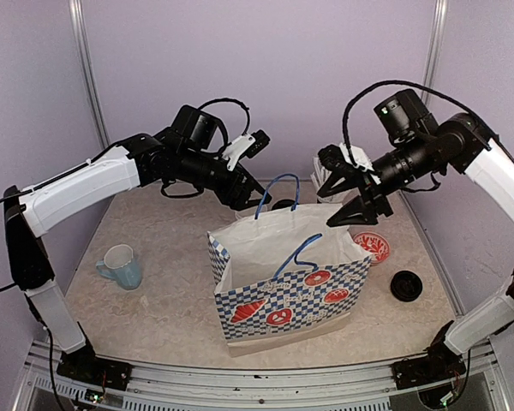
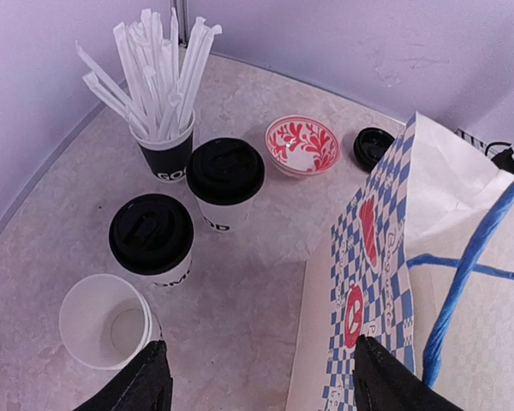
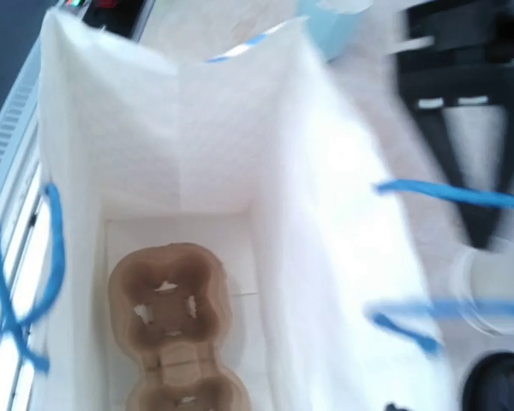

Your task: Pack the takeout coffee

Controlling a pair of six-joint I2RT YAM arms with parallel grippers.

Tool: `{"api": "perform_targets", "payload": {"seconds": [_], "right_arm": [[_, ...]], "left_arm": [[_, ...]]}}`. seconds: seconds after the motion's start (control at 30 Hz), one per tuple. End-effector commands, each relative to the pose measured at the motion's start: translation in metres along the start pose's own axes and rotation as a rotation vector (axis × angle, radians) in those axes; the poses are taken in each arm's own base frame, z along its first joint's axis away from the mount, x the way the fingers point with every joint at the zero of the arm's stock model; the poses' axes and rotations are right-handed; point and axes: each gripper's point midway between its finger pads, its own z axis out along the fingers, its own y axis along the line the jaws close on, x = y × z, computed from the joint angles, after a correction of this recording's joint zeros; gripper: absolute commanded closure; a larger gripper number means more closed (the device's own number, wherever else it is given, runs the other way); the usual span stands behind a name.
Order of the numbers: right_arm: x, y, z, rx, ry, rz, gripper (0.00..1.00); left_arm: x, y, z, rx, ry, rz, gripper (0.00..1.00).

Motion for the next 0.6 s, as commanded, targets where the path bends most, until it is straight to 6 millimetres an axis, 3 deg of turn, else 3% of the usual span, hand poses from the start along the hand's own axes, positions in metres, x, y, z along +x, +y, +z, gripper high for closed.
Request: {"api": "perform_targets", "payload": {"seconds": [0.0,0.13,0.3,0.47,0.57], "right_arm": [[-0.007,-0.004,-0.040,0.064,-0.081,0.012,0.38],[0.008,-0.018,-0.056,0.151,-0.081,0.058,0.38],[0.030,-0.037,-0.056,0.196,-0.072,0.147,0.40],[0.046,-0.062,-0.060,0.263,-0.073,0.225,0.39],[0.054,-0.073,-0.063,0.295,-0.073,0.254,0.36]], "left_arm": [[0.005,-0.007,-0.009,0.012,0.057,0.039,0.29],[0.011,-0.010,-0.015,0.000,0.086,0.042,0.29],[-0.001,0.005,-0.037,-0.125,0.050,0.016,0.29],[0.001,-0.011,-0.060,-0.105,0.028,0.038,0.28],[0.006,-0.030,-0.064,-0.046,0.021,0.087,0.26]]}}
